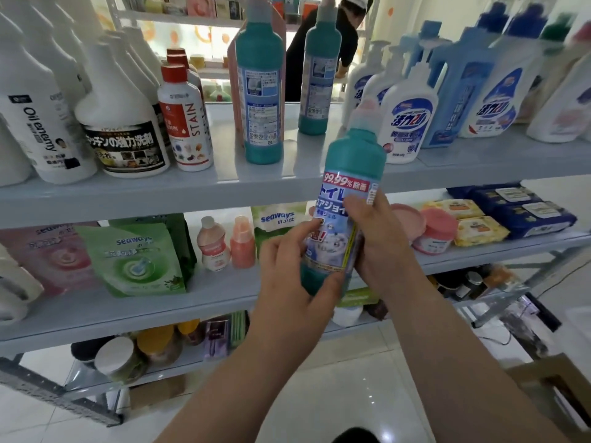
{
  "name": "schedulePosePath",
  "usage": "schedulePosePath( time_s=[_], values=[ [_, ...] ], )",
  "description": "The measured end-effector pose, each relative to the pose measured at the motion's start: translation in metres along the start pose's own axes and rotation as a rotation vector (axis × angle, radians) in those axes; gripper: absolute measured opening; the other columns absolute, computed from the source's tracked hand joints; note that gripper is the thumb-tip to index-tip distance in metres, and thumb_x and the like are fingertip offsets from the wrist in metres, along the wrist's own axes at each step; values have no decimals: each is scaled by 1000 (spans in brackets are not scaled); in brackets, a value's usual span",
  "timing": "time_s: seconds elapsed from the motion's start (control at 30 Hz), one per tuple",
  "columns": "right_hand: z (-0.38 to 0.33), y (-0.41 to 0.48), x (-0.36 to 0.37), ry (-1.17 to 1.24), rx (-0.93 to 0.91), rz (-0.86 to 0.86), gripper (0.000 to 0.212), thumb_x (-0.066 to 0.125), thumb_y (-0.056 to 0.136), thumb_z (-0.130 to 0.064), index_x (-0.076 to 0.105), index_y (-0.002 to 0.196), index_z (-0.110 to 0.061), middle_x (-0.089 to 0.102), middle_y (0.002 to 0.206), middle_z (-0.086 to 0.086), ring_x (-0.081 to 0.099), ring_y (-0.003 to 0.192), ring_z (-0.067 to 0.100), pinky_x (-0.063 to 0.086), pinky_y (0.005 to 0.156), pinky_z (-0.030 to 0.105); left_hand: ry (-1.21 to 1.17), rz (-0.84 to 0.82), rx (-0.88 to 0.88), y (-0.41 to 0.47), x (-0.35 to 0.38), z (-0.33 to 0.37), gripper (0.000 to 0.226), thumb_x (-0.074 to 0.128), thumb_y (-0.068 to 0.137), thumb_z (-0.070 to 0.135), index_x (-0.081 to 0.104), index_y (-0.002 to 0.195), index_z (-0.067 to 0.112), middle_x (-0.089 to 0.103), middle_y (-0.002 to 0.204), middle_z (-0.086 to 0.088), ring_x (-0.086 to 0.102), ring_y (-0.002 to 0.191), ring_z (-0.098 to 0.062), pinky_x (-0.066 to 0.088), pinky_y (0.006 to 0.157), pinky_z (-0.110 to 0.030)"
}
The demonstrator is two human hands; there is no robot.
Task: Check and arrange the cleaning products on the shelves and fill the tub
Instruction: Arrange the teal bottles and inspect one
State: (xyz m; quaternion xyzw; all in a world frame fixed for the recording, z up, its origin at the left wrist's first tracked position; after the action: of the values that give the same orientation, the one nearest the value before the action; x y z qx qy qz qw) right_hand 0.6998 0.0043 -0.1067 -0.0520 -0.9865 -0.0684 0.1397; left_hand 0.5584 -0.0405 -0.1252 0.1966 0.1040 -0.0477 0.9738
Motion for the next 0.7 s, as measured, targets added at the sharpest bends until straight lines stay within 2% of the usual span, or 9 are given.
schedulePosePath(
  time_s=[0.1, 0.13, 0.27, 0.33, 0.37, 0.47, 0.53, 0.63, 0.7],
  values=[
    [-21, 22, -5, -63, -75, 11, 38, 71, 83, -31, 60, 120, -29, 77, 104, -2, 75, 96, 22, 60, 81, 42, 89, 34, 84, 25, 6, 12, 68, 76, 87, 12, 41, 140, 36, 41, 127, 4, 40, 116, 21, 43, 92, -2],
    [-31, 29, -7, -89, -115, 24, 40, 74, 82, -33, 61, 120, -29, 77, 106, -1, 75, 98, 24, 60, 82, 43, 137, 30, 119, 36, 9, 17, 65, 73, 89, 13, 41, 141, 34, 42, 124, 5, 38, 115, 22, 40, 90, 0],
    [-71, 54, -21, -236, -288, 97, 49, 79, 86, -35, 57, 129, -25, 75, 109, -4, 74, 100, 18, 62, 84, 41, 268, -55, 197, 99, 14, 30, 42, 53, 103, 21, 45, 142, 36, 51, 121, 10, 52, 112, 7, 53, 90, -18],
    [-86, 68, -29, -323, -349, 126, 51, 75, 88, -33, 53, 135, -28, 74, 111, -13, 73, 101, 8, 61, 84, 31, 330, 19, 207, 139, 8, 35, 39, 47, 104, 20, 48, 142, 30, 55, 125, 8, 53, 110, 5, 51, 95, -23],
    [-91, 76, -31, -355, -376, 132, 52, 74, 90, -30, 52, 137, -28, 73, 112, -17, 71, 101, 4, 60, 83, 25, 324, 56, 188, 158, 7, 37, 42, 46, 104, 17, 46, 145, 28, 55, 131, 6, 52, 116, 2, 47, 100, -25],
    [-97, 98, -37, -361, -440, 155, 54, 72, 93, -25, 48, 141, -24, 71, 115, -15, 70, 104, 3, 58, 84, 20, 429, 73, 137, 216, 24, 37, 63, 47, 100, 1, 28, 157, 20, 39, 153, -4, 41, 135, -13, 33, 109, -23],
    [-98, 109, -39, -334, -476, 176, 58, 72, 92, -28, 46, 143, -20, 70, 118, -10, 69, 107, 4, 57, 85, 21, 472, 66, 71, 255, 38, 28, 74, 53, 96, -1, 19, 160, 17, 31, 158, -8, 36, 141, -22, 32, 110, -29],
    [-99, 121, -39, -339, -514, 175, 61, 72, 93, -22, 43, 146, -18, 67, 124, -6, 68, 108, 3, 55, 85, 18, 399, 54, -113, 293, 51, 13, 86, 59, 97, 12, 4, 162, 20, 22, 160, -13, 35, 144, -31, 34, 114, -43],
    [-99, 127, -39, -351, -533, 163, 62, 72, 93, -17, 42, 147, -18, 65, 126, -6, 67, 110, 3, 54, 86, 16, 238, 55, -175, 305, 60, 14, 71, 42, 106, 22, -2, 162, 17, 10, 166, -14, 24, 150, -35, 27, 118, -45]
  ],
)
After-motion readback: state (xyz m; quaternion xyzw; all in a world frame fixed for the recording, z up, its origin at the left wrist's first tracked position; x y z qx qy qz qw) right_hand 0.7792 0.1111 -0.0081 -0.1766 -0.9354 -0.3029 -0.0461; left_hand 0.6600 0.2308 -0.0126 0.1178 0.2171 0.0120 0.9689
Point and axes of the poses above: each hand's wrist, its own y-axis towards the middle knuckle, its own x-axis out of the palm, z = x × y, the point moved 9 cm from there along y, towards the middle knuckle
